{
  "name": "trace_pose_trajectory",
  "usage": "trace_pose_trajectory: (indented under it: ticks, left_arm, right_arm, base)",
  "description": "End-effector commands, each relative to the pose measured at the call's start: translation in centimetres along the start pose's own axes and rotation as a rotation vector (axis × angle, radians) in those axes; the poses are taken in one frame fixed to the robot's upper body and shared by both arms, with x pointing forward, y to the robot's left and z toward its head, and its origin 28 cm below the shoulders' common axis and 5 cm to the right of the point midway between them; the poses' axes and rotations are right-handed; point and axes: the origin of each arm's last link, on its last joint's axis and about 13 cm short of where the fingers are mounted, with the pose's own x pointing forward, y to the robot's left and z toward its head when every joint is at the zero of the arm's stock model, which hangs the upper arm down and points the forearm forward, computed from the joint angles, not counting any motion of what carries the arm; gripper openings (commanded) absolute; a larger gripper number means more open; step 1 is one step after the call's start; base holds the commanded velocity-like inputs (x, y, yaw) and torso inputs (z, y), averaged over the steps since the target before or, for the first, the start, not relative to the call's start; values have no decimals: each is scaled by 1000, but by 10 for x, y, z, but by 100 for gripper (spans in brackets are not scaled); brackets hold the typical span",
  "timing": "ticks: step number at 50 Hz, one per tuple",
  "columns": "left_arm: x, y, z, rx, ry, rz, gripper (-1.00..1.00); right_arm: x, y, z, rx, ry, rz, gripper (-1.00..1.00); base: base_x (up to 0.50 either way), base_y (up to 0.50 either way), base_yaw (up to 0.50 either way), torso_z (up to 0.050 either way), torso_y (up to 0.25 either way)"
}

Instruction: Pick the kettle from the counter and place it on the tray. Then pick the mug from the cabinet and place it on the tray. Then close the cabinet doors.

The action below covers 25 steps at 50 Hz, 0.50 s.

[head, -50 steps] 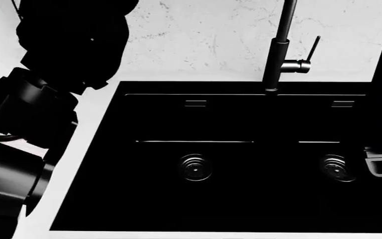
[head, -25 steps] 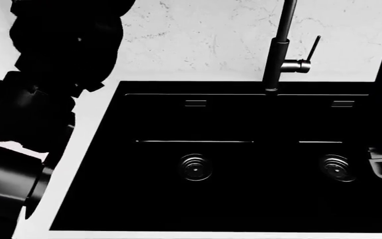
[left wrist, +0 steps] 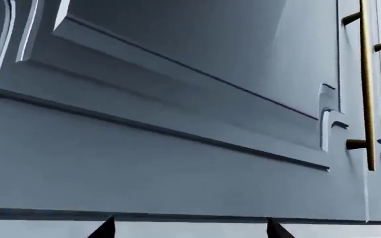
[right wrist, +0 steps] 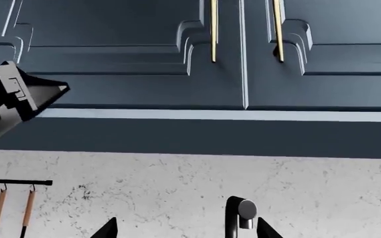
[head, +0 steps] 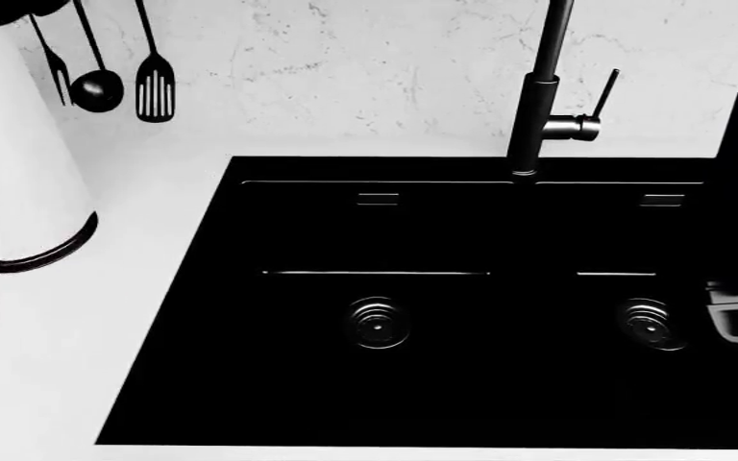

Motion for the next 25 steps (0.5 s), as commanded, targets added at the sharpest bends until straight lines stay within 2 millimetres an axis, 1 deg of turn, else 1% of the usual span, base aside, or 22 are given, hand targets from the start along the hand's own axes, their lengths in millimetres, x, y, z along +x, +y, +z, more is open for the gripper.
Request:
trace_pose_trajectory:
  ticks: [1, 8, 12, 18, 25]
  left_arm:
    - [-37, -4, 10, -27, 72, -34, 100]
    - [-69, -16, 32, -46, -8, -79, 100]
    - [-86, -20, 40, -41, -45, -87, 100]
    - [-110, -23, 44, -45, -74, -104, 100]
    - [-132, -30, 48, -45, -95, -135, 100]
  right_arm:
    - [0, 0, 3, 1, -10, 2, 100]
    - [0, 0, 4, -1, -15, 1, 100]
    - [0, 0, 5, -4, -17, 4, 100]
    - [1, 0, 8, -10, -27, 8, 100]
    - [1, -2, 16, -21, -47, 9, 100]
  base:
    - [0, 0, 0, 0, 0]
    - [0, 0, 0, 0, 0]
    - [0, 0, 0, 0, 0]
    - [0, 0, 0, 0, 0]
    - [0, 0, 0, 0, 0]
